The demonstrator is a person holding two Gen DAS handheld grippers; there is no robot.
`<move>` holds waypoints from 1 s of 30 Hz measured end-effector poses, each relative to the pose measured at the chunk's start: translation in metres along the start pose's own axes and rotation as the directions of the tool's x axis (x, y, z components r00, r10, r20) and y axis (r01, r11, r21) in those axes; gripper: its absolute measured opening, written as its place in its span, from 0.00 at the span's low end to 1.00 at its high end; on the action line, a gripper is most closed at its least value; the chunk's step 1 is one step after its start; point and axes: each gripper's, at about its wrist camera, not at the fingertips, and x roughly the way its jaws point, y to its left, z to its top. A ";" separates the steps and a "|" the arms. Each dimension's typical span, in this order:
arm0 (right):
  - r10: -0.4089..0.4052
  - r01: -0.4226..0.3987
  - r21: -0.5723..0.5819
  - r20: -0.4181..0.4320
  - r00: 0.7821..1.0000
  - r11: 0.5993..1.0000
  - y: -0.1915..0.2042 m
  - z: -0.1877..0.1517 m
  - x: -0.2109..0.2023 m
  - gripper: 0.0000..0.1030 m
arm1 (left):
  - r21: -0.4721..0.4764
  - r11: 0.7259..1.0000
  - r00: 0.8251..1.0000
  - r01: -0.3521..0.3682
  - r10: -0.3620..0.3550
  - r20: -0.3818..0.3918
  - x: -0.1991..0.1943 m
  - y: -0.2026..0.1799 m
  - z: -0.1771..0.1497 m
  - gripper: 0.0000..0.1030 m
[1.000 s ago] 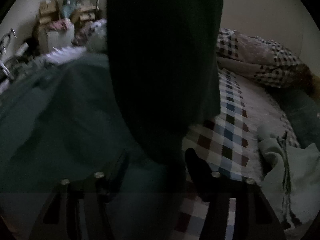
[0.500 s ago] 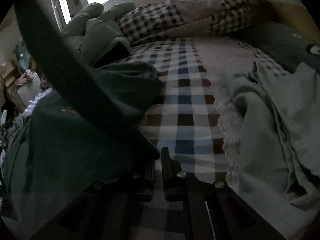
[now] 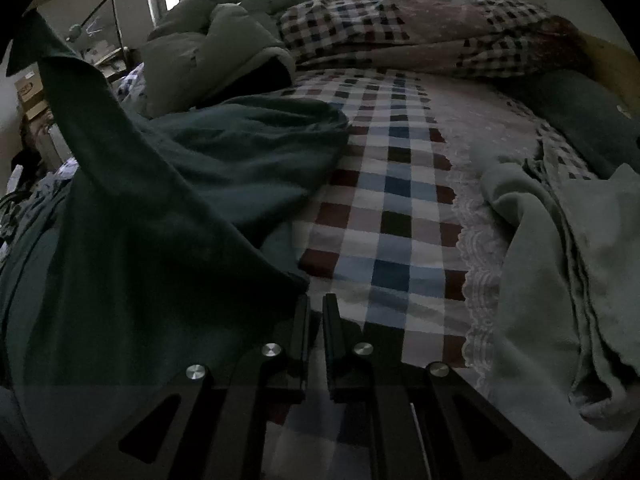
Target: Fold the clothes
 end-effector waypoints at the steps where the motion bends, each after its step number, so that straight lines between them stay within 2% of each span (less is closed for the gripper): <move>1: -0.001 0.001 -0.001 -0.004 1.000 1.000 -0.001 -0.001 0.000 0.05 | 0.005 1.000 1.000 -0.008 0.008 -0.006 -0.001 0.007 -0.003 0.01; 4: -0.008 0.008 -0.006 -0.018 1.000 1.000 -0.002 -0.003 0.001 0.05 | -0.016 0.997 0.994 -0.081 0.079 -0.071 0.010 0.040 -0.011 0.01; 7: -0.016 0.015 -0.014 -0.031 0.999 1.000 -0.001 -0.003 0.006 0.04 | -0.013 0.992 0.987 -0.122 0.120 -0.107 0.017 0.059 -0.022 0.01; 9: -0.010 0.010 -0.021 -0.032 0.999 1.000 0.000 -0.003 0.008 0.04 | -0.016 0.991 0.985 -0.131 0.129 -0.114 0.016 0.066 -0.029 0.01; 12: 0.015 -0.014 -0.051 0.016 1.000 0.999 0.004 -0.002 -0.002 0.06 | -0.023 0.994 0.988 -0.111 0.108 -0.110 0.014 0.069 -0.032 0.01; 14: 0.019 -0.016 -0.068 0.050 0.999 0.998 0.008 0.001 -0.008 0.16 | -0.018 0.995 0.990 -0.098 0.095 -0.109 0.013 0.067 -0.033 0.01; 16: 0.018 -0.010 -0.088 0.080 0.997 0.996 0.015 0.004 -0.011 0.47 | -0.015 0.997 0.992 -0.082 0.080 -0.102 0.011 0.064 -0.028 0.01; 18: 0.005 0.003 -0.107 0.077 0.997 0.994 0.022 0.007 -0.008 0.51 | -0.009 0.998 0.994 -0.058 0.057 -0.093 0.008 0.056 -0.022 0.01; 20: -0.014 0.018 -0.116 0.039 0.999 0.993 0.028 0.008 0.003 0.51 | 0.013 1.000 0.997 -0.017 0.018 -0.074 0.003 0.045 -0.017 0.01; 24: -0.047 0.045 -0.126 -0.011 0.999 0.991 0.032 0.009 0.019 0.49 | 0.088 0.993 0.997 0.081 -0.080 -0.015 -0.012 0.022 -0.006 0.01; 26: -0.056 0.054 -0.119 -0.010 0.998 0.991 0.030 0.009 0.019 0.19 | 0.075 0.994 0.997 0.075 -0.074 -0.022 -0.010 0.029 -0.005 0.01; 27: -0.059 0.058 -0.113 -0.006 0.998 0.992 0.028 0.009 0.018 0.06 | 0.071 0.997 0.998 0.030 -0.027 -0.049 -0.004 0.035 -0.007 0.01; 29: -0.055 0.052 -0.126 -0.016 0.998 0.991 0.027 0.007 0.017 0.05 | 0.094 0.992 0.988 -0.083 0.094 -0.125 0.011 0.051 -0.015 0.01; 30: -0.060 0.055 -0.143 -0.026 0.998 0.988 0.028 0.006 0.018 0.05 | 0.093 0.990 0.983 -0.106 0.118 -0.140 0.014 0.057 -0.018 0.01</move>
